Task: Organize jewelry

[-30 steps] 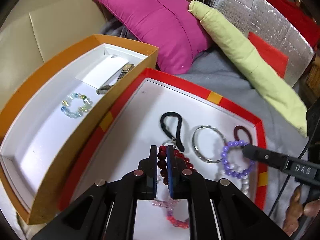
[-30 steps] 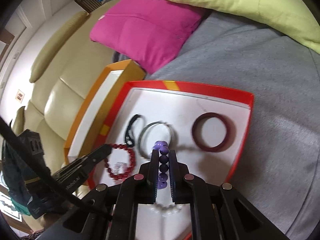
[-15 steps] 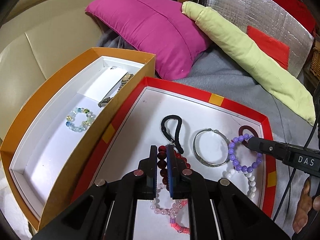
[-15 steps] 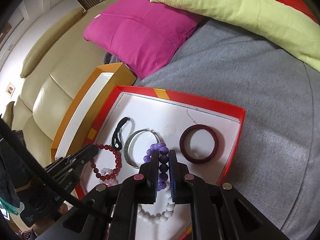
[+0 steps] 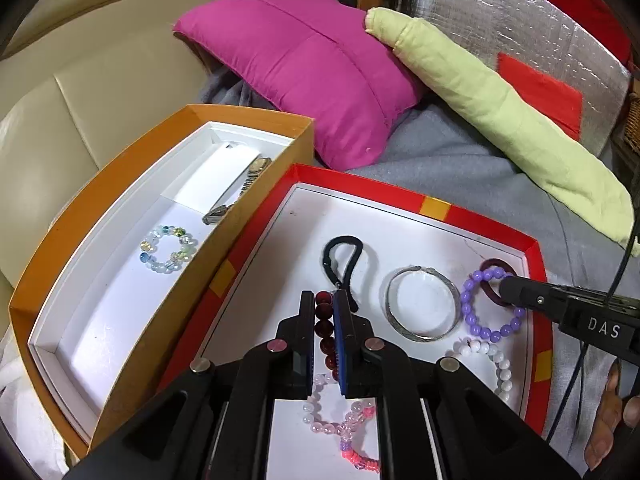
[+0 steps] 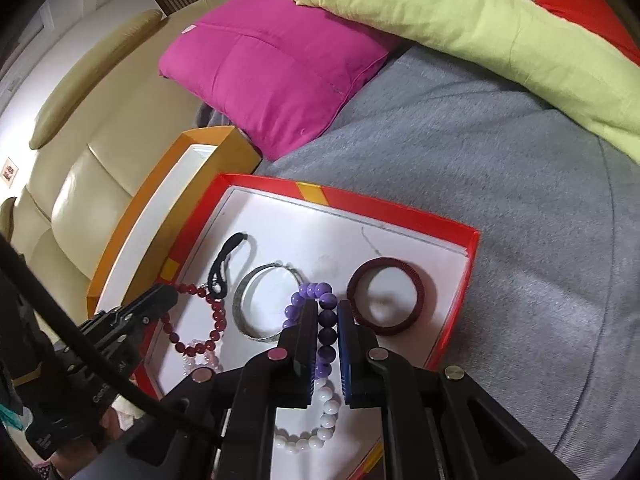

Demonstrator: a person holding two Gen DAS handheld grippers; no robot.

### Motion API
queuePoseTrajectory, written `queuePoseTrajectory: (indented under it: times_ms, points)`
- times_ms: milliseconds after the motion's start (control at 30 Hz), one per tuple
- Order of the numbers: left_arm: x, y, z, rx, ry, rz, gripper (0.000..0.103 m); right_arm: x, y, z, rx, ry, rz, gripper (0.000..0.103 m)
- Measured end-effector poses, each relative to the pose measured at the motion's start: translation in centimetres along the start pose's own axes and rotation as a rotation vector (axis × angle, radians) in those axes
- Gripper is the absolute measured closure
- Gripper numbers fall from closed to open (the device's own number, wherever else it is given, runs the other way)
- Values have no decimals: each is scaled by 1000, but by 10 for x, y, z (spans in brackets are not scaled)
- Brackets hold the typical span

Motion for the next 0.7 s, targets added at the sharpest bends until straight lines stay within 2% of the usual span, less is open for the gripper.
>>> queuePoseTrajectory:
  times_ms: [100,200,300,367,400,433,467,500,533,567,700]
  points:
    - [-3,-3,-7,-32,-39,6,94,-3,-5,2,15,0,19,89]
    - [-6,-11,-10,-50,-33,23,92,-6,-15,1,28,-19,40,85]
    - [-8,-22,-10,-54,-34,35,73,-8,-30,-2,34,-35,60,85]
    - [-11,-32,-8,-72,-30,58,52,-6,-39,-6,40,-53,69,84]
    - [-12,-36,-7,-79,-26,69,48,-6,-43,-7,42,-62,73,82]
    - [-14,-41,-5,-88,-18,80,45,-4,-48,-10,48,-77,81,74]
    - [-14,-46,-3,-93,-11,88,42,-3,-54,-12,56,-92,89,60]
    - [-15,-51,0,-94,-6,92,40,-1,-60,-14,60,-104,98,51]
    - [-15,-55,1,-96,-4,93,35,1,-64,-16,59,-113,107,34]
    - [-14,-61,3,-103,0,99,34,3,-69,-19,62,-125,116,28]
    - [-9,-82,8,-128,15,118,29,15,-85,-25,86,-187,124,20]
Point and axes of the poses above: each gripper's, at about its wrist camera, not at the fingertips, and y roughly the way its jaws point, z to its right, x to its underside, the point moved 5 cm from there along y, roughly the way its jaws point, and after that the axes turned 15 degrees about z, right-handed, at the moved point
